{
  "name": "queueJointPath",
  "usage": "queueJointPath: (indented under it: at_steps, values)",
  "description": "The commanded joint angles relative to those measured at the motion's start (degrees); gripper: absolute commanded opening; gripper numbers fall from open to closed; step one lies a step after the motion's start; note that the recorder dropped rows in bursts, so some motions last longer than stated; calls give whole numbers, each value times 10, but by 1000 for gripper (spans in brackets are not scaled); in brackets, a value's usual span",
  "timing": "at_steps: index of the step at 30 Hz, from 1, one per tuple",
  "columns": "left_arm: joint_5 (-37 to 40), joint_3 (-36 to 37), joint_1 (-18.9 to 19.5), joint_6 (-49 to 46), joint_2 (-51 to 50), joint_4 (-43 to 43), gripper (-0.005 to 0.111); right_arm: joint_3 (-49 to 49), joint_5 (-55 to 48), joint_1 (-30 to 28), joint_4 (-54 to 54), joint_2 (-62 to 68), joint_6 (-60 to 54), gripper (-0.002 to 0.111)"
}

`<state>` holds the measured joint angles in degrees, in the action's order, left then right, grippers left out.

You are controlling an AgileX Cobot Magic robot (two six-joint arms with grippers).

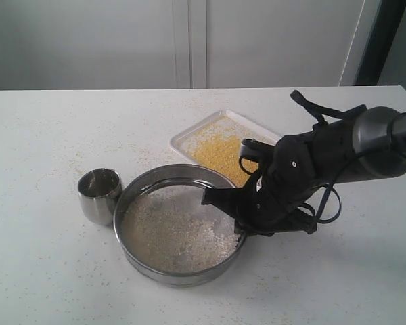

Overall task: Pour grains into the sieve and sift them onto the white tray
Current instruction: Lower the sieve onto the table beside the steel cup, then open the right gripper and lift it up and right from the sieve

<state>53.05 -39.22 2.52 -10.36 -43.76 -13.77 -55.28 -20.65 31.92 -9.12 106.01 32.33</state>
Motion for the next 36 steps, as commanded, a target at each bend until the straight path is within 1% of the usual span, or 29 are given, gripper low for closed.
queueJointPath:
  at_steps: [1,12,14,15,16,17,19,21,24,30,34,35,36]
  values:
    - [6,4,1,-2,4,-3,0,1,29,0,-8,3,5,0]
    - [6,4,1,-2,4,-3,0,1,34,0,-8,3,25,1]
    - [6,4,1,-2,4,-3,0,1,25,0,-8,3,25,10]
    - [6,4,1,-2,4,-3,0,1,21,0,-8,3,27,17]
    - [6,4,1,-2,4,-3,0,1,21,0,-8,3,29,20]
    - [6,4,1,-2,4,-3,0,1,21,0,-8,3,36,27]
    - [6,4,1,-2,4,-3,0,1,21,0,-9,3,39,35]
    - [6,4,1,-2,4,-3,0,1,18,0,-12,-3,39,40]
    - [6,4,1,-2,4,-3,0,1,14,0,-12,-24,39,45]
    - [6,4,1,-2,4,-3,0,1,-11,0,-12,-84,39,45]
    - [6,4,1,-2,4,-3,0,1,-48,0,3,-117,32,44]
    - [6,4,1,-2,4,-3,0,1,-54,0,3,-122,18,43]
    - [6,4,1,-2,4,-3,0,1,-67,0,3,-125,-8,38]
